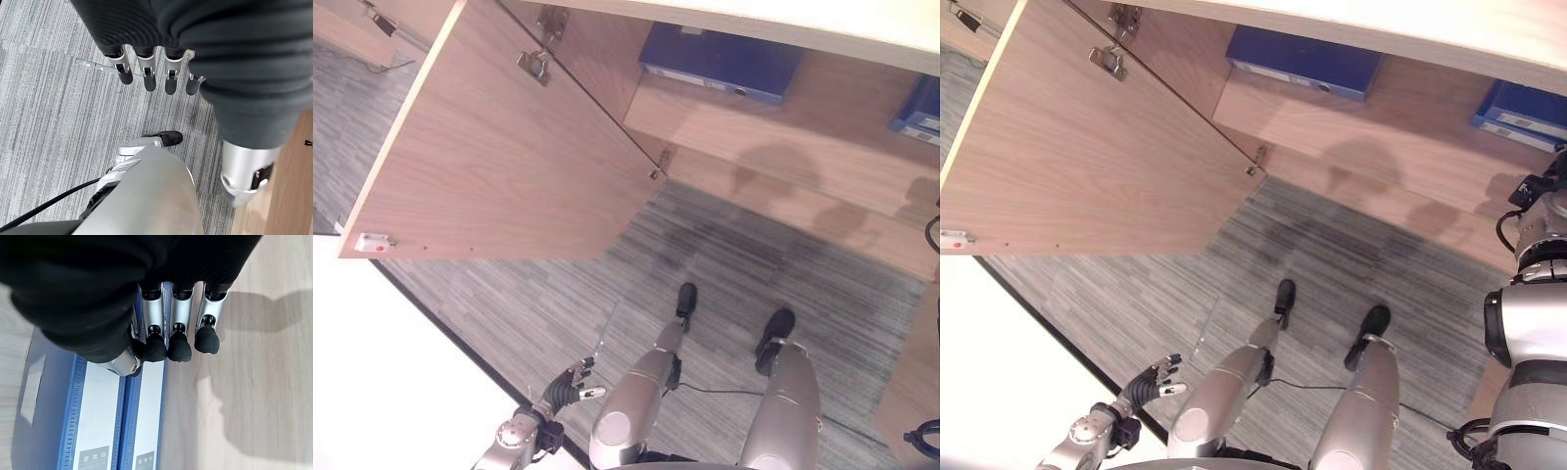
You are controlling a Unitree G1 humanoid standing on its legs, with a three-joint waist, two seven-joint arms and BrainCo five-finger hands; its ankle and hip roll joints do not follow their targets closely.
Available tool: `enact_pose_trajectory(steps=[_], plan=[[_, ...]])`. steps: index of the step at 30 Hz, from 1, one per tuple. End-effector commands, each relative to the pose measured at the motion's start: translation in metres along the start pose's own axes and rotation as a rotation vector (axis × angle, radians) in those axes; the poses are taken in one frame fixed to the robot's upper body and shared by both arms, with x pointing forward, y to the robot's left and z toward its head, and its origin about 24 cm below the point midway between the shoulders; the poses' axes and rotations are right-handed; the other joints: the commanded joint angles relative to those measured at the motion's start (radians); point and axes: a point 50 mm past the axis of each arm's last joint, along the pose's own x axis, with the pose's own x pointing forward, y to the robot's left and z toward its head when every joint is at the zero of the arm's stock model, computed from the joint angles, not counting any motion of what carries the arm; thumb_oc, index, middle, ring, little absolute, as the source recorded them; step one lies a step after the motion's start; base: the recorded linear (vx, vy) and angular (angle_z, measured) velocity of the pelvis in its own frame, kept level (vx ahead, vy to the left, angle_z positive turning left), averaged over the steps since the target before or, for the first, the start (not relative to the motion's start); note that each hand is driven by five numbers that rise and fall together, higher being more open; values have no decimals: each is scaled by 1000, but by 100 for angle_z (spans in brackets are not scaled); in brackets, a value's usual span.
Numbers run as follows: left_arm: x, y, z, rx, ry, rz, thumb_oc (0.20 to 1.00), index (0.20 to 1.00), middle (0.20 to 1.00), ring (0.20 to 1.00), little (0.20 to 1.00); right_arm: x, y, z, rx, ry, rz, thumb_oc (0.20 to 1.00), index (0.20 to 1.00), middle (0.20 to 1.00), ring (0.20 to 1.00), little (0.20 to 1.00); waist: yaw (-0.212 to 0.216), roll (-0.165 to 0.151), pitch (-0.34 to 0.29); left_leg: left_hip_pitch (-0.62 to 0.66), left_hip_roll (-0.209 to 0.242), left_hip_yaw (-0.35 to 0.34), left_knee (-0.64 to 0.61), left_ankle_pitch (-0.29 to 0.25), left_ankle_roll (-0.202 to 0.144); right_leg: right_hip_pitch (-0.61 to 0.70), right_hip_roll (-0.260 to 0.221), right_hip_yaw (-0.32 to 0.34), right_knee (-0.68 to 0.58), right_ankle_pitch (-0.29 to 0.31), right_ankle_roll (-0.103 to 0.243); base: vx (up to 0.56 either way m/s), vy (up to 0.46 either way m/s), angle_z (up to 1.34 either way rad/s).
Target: Put the empty folder in the office cabinet
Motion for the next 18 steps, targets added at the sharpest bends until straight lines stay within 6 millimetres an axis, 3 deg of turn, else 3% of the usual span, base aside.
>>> enact_pose_trajectory(steps=[1, 3, 6, 7, 9, 10, 11, 12, 18], plan=[[-4, 3, -5, 18, 22, -12, 1000, 1000, 1000, 1000, 1000, -2, -17, 100, 77, -359, 10, 200, 200, 200, 200, 200, 17, 28, 17, 94, 45, -10, 2, -114, -45, 93, -40, 42, -164, 110, 138, 31, -4, -2], [-4, 4, -6, 18, 27, -7, 1000, 1000, 1000, 1000, 1000, -2, -15, 92, 82, -346, 22, 200, 200, 200, 200, 200, 16, 22, 15, 98, 46, -11, 2, -114, -45, 98, -39, 40, -166, 111, 139, 17, -8, 0], [-1, 6, -7, -1, 30, 28, 1000, 1000, 1000, 1000, 1000, -5, 7, 44, 157, -276, 112, 200, 200, 200, 200, 200, -2, -10, 10, 117, 55, -12, 3, -122, -44, 132, -26, 32, -185, 115, 138, 32, -28, 5], [-2, 7, -7, 1, 32, 29, 1000, 1000, 1000, 1000, 1000, -5, 6, 43, 158, -274, 111, 200, 200, 200, 200, 200, 0, -12, 9, 118, 56, -13, 3, -122, -44, 134, -25, 30, -186, 116, 138, 14, -27, 13], [0, 7, -8, -14, 33, 50, 1000, 1000, 1000, 1000, 1000, -11, 18, 16, 201, -235, 159, 200, 200, 200, 200, 200, -9, -33, 4, 126, 63, -13, 4, -127, -43, 153, -16, 27, -200, 119, 138, 13, -30, 9], [-2, 8, -9, -10, 37, 51, 1000, 1000, 1000, 1000, 1000, -11, 17, 13, 202, -230, 157, 200, 200, 200, 200, 200, -6, -36, 2, 128, 63, -14, 4, -127, -43, 157, -16, 26, -202, 120, 138, 36, -54, 8], [0, 10, -10, -40, 44, 90, 1000, 1000, 1000, 1000, 1000, -26, 36, -19, 235, -205, 239, 200, 200, 200, 200, 200, -20, -71, -4, 144, 73, -17, 5, -135, -42, 186, -7, 21, -218, 127, 136, 25, -37, 4], [0, 11, -11, -38, 46, 91, 1000, 1000, 1000, 1000, 1000, -26, 36, -20, 235, -202, 237, 200, 200, 200, 200, 200, -20, -72, -4, 145, 73, -17, 5, -135, -42, 189, -6, 20, -219, 127, 136, 40, -44, 0], [-5, 17, -28, -88, 113, 180, 1000, 1000, 1000, 1000, 1000, -82, 60, -99, 247, -123, 414, 200, 200, 200, 200, 200, -55, -150, -38, 193, 95, -3, 4, -148, -37, 277, 22, 11, -300, 167, 136, 46, -14, -7]])
